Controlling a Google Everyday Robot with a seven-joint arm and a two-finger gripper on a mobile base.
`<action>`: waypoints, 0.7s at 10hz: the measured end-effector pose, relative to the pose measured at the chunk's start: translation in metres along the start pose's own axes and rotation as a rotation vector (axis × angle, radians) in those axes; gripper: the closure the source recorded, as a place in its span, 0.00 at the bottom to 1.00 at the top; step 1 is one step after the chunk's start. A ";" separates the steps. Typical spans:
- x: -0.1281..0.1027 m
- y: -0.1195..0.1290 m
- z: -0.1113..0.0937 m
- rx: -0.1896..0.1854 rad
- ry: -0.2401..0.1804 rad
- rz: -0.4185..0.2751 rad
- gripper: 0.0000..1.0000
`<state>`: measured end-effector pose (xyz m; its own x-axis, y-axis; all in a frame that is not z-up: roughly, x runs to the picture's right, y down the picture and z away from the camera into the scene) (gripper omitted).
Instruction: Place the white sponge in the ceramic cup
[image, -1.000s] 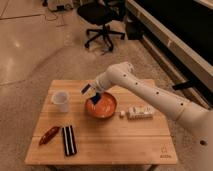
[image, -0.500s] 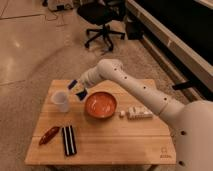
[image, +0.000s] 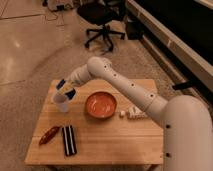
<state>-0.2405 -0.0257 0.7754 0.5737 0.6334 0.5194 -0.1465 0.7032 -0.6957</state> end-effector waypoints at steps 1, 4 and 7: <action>-0.008 0.003 0.011 -0.021 -0.008 -0.018 1.00; -0.026 0.005 0.026 -0.049 -0.027 -0.051 0.92; -0.029 0.005 0.036 -0.068 -0.039 -0.056 0.64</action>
<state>-0.2868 -0.0294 0.7746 0.5471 0.6070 0.5764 -0.0596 0.7151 -0.6965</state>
